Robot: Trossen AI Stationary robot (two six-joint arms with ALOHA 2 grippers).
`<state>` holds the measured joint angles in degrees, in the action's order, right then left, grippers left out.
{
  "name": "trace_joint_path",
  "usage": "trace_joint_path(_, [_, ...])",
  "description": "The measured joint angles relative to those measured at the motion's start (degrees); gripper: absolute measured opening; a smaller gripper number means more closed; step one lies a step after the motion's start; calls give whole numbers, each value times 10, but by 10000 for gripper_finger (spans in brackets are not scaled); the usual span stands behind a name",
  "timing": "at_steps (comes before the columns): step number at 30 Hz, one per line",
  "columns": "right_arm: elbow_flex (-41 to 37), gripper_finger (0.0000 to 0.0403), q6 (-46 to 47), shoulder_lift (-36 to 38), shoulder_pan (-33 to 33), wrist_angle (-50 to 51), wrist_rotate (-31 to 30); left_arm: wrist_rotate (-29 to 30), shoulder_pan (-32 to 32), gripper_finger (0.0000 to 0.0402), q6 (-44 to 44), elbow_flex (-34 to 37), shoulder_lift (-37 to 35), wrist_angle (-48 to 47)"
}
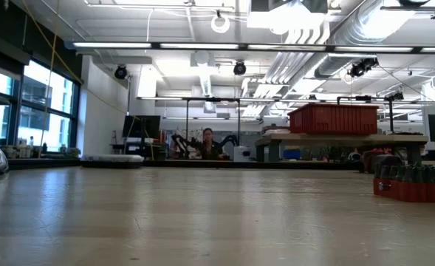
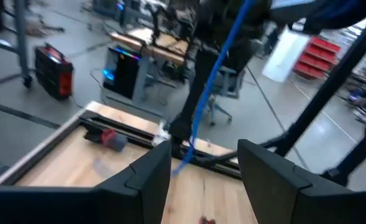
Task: Coil cords
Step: Coil the blue wire onto the spool
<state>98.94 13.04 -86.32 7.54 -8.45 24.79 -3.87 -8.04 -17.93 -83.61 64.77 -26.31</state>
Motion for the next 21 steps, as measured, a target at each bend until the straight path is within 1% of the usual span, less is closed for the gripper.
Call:
trace_joint_path(3, [0, 0, 3, -1, -5, -18, 13, -46, -22, 180, -1, 0, 28, 13])
trace_joint_path(5, [0, 0, 9, -1, -9, -32, 21, -78, -33, 180, -15, 1, 51, 42])
trace_joint_path(7, [0, 0, 11, -1, -12, -35, 22, -141, -43, 180, -40, 1, 75, 97])
trace_joint_path(10, [0, 0, 11, -2, -18, -37, 22, -231, -53, 180, -106, 1, 108, 180])
trace_joint_path(13, [0, 0, 9, -2, -21, -45, 22, -303, -61, 180, -147, 1, 139, 221])
trace_joint_path(16, [0, 0, 13, -1, -25, -46, 22, -341, -62, 180, -173, 1, 165, 250])
trace_joint_path(21, [0, 0, 14, -1, -31, -65, 22, -346, -62, 180, -189, 1, 194, 311])
